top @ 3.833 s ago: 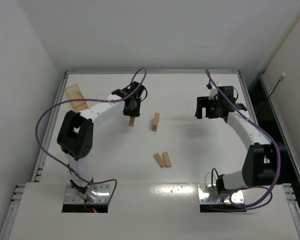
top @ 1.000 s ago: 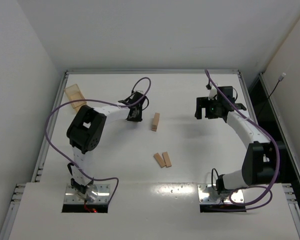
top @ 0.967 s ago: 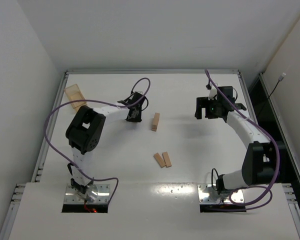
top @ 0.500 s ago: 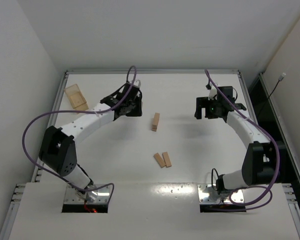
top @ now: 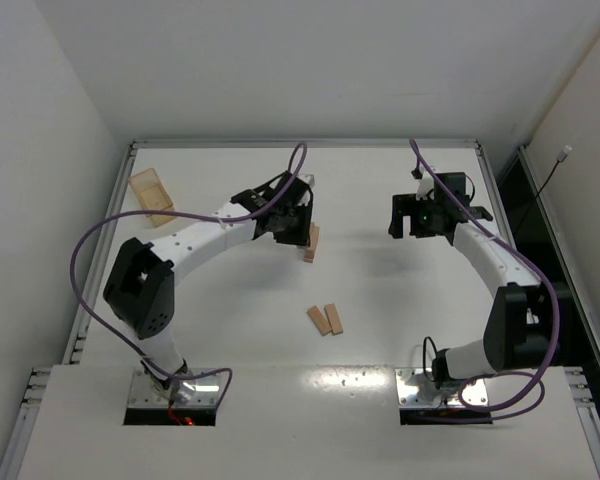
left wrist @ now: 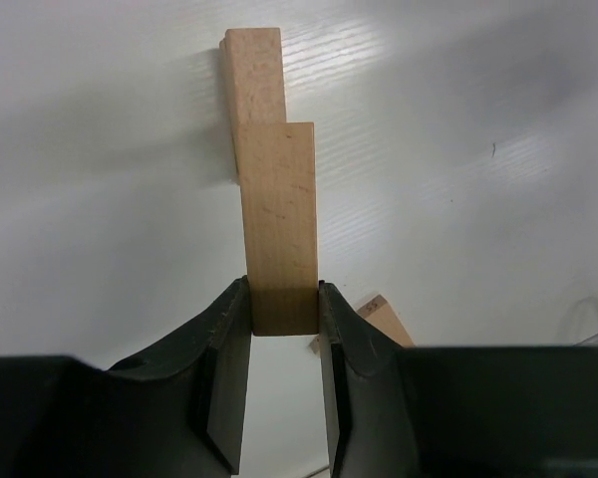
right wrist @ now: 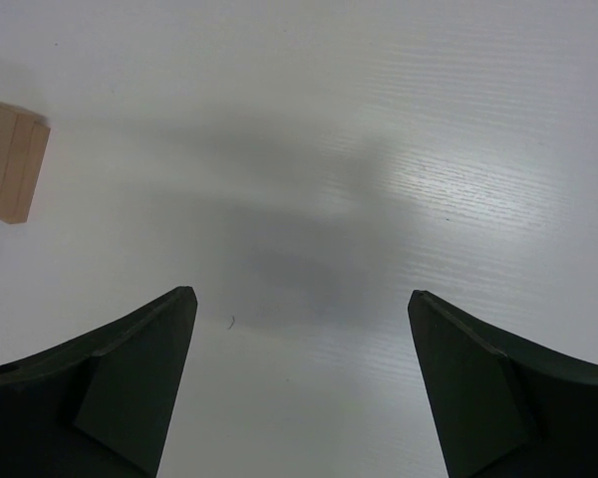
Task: Build the wood block tower
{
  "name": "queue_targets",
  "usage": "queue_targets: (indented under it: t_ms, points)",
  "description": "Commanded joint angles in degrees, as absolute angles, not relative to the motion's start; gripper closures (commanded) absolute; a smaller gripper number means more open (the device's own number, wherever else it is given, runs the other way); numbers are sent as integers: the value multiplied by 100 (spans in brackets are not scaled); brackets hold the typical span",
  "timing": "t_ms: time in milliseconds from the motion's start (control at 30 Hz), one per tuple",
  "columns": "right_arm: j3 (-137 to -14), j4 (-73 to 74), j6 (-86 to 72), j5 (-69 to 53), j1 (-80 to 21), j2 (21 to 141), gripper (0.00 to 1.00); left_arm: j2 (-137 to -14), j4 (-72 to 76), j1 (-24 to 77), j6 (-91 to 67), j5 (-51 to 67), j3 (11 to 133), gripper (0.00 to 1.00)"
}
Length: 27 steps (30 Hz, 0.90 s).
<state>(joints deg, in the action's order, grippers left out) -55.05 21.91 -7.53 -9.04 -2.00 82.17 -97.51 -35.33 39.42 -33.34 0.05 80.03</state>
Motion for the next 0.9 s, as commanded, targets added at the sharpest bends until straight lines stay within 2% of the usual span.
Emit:
queue_targets:
  t_ms: [0, 467, 867]
  points:
    - [-5616, 1996, -791, -976, -176, 8174, 15, -9984, -3524, 4042, -3366, 18, 8392, 100]
    - [-5616, 1995, -791, -914, -176, 8174, 15, -10678, -3524, 4043, -3190, -711, 8745, 100]
    - [-5616, 1995, -791, -914, -176, 8227, 15, -10969, -3524, 4148, -3190, -765, 9017, 100]
